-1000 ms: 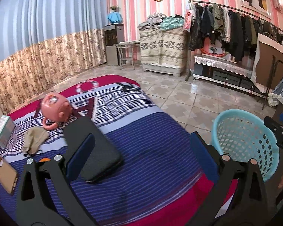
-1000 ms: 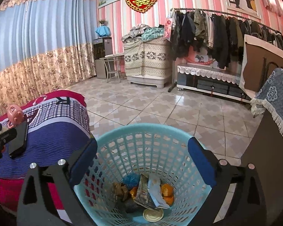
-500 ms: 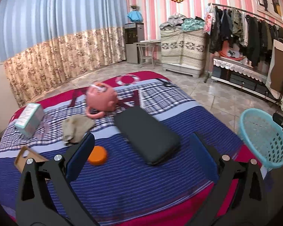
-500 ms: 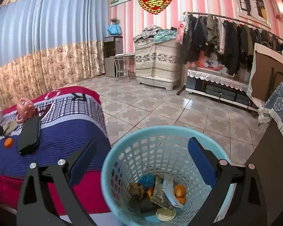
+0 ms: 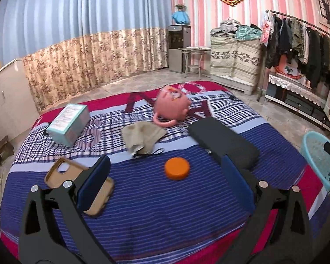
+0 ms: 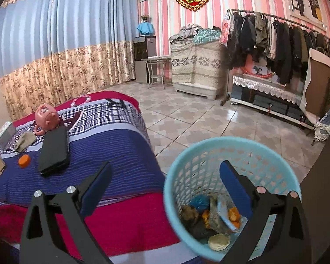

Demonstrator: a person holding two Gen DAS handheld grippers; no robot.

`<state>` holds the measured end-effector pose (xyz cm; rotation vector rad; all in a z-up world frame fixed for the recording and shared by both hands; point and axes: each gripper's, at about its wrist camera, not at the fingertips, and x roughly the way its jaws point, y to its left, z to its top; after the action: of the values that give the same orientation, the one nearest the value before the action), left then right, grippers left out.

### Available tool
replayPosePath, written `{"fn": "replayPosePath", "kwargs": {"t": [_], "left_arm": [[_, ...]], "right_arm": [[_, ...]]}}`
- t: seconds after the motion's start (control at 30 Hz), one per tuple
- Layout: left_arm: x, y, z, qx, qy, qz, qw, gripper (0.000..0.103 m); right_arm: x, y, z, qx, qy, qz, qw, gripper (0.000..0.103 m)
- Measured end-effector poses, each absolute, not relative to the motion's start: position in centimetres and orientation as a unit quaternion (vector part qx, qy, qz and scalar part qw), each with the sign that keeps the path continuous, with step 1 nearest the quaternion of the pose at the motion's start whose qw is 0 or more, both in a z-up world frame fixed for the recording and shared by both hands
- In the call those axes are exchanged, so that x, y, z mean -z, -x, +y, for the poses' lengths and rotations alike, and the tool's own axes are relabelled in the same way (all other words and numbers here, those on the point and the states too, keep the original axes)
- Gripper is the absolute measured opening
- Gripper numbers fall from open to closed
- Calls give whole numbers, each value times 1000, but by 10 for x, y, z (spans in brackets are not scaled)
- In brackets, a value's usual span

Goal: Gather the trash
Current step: 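Move both open tools back over the bed, then grasp the orange round disc with the left tool while the right tool grasps the beige cloth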

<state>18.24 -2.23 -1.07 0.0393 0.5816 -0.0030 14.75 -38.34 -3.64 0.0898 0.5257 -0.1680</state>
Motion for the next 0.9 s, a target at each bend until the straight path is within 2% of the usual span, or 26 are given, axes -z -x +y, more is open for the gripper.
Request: {"fn": "replayPosePath", "kwargs": {"t": [0.3,0.9], "left_arm": [[29,-175,17,-5,-9,306,952,97],[43,-170,69,-57,18,318,946,97]], "right_arm": [[33,-150,-358,82,-52,253,963,98],[36,-164,-279,23,25,263,964,98]]}}
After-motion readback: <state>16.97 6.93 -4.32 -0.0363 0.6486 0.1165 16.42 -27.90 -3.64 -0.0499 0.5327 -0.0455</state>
